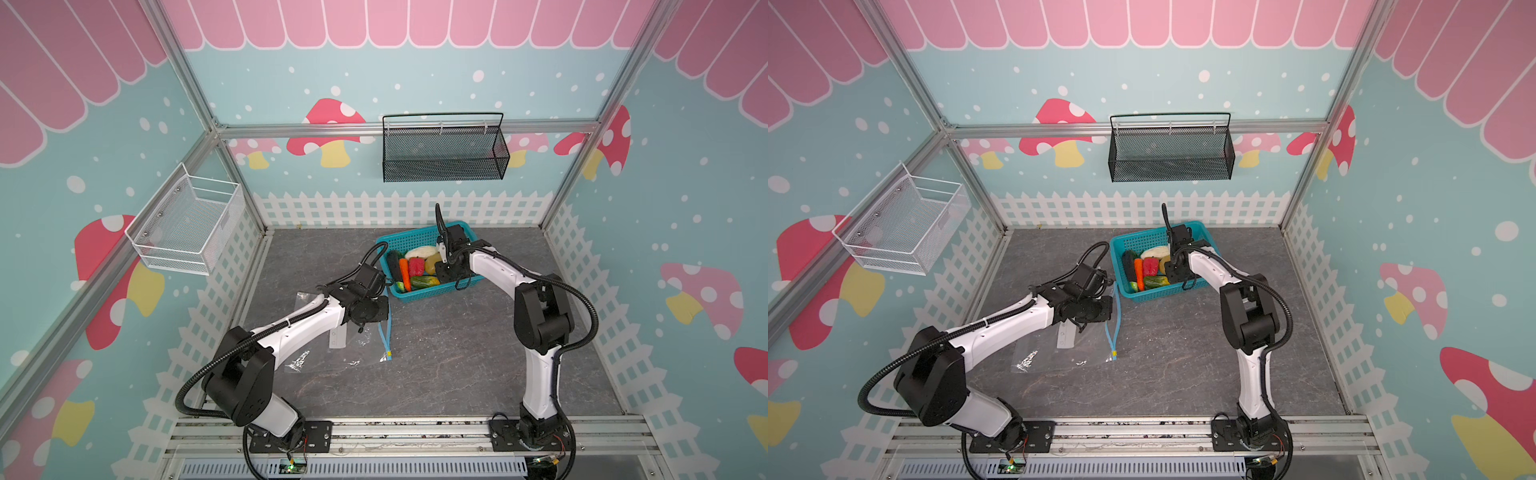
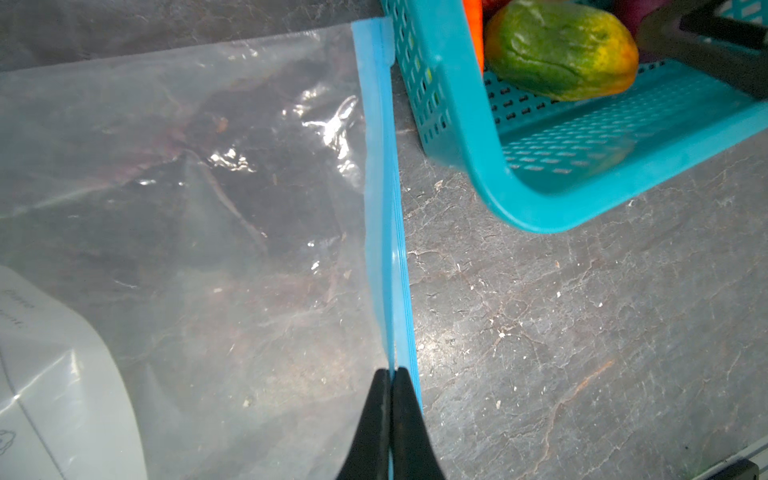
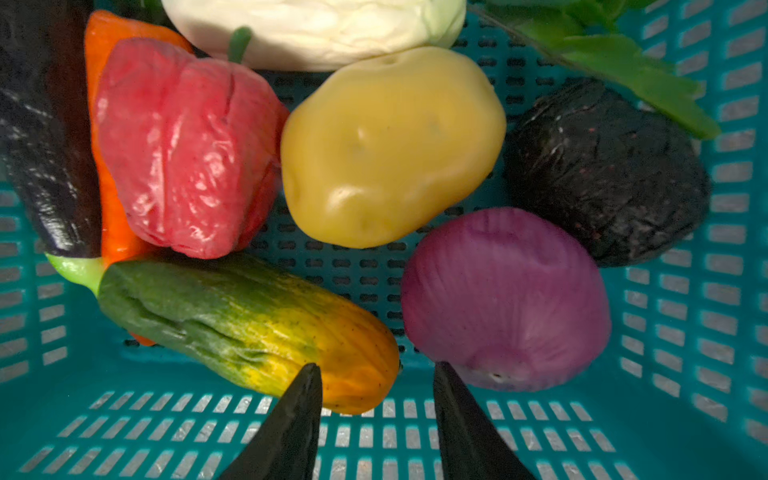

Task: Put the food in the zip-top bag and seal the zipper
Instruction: 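Lower the open right gripper into the teal basket over the vegetables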

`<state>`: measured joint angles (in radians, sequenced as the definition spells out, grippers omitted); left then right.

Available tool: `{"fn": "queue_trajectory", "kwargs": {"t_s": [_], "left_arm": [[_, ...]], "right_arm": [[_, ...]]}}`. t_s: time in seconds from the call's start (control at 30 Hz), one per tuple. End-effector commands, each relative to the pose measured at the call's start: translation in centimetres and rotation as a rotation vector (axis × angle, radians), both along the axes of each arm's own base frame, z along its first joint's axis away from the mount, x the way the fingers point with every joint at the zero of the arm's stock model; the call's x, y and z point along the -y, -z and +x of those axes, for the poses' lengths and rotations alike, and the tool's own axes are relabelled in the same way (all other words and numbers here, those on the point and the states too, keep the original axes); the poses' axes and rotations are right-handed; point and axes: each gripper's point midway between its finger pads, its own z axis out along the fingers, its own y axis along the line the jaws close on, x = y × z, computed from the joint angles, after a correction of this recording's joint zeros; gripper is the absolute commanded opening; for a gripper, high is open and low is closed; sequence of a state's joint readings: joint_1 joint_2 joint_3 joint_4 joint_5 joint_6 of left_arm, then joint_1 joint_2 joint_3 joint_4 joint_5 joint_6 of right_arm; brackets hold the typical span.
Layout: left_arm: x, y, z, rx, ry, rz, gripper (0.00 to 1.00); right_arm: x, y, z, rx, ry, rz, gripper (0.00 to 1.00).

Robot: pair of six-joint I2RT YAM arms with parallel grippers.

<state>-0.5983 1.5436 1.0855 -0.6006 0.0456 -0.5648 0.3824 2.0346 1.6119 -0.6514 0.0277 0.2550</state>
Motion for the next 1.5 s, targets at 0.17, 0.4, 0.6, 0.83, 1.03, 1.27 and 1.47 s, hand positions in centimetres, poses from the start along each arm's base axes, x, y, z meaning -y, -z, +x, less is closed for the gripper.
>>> {"fn": "queue_trajectory", "kwargs": {"t_s": [0.17,0.4,0.6,0.83,1.03,1.27,1.47], "left_arm": [[0.9,0.0,0.4,0.003,0.005,-0.022,0.0],[1.5,-0.2,-0.3,0.005,0.009,-0.039,0.0],[1.7,-0.1,-0.8,0.004,0.011,-0.042,0.0],[1.6,-0.5,-0.8,0.018,0.011,-0.046,0.0],[1.8,-0.6,-0.7,0.02,0.022,-0.047,0.0],[2.2,-0.7,-0.4,0.021,0.03,-0.048,0.0],[2.3,-0.9,-0.3,0.027,0.034,-0.05,0.0]], "right_arm": [[1.0,-2.0,-1.8,0.05,0.024,-0.031,0.49],[6.2,-3.8,0.6,0.116,0.155,-0.102,0.48],[10.8,-2.4,1.1,0.084,0.248,-0.142,0.47],[10.9,-2.1,-0.5,0.059,0.242,-0.121,0.47],[11.1,-2.0,-2.7,0.045,0.242,-0.109,0.47],[10.8,-1.3,-4.8,0.019,0.231,-0.079,0.47],[10.6,-0.9,-5.8,0.009,0.225,-0.058,0.47]]}}
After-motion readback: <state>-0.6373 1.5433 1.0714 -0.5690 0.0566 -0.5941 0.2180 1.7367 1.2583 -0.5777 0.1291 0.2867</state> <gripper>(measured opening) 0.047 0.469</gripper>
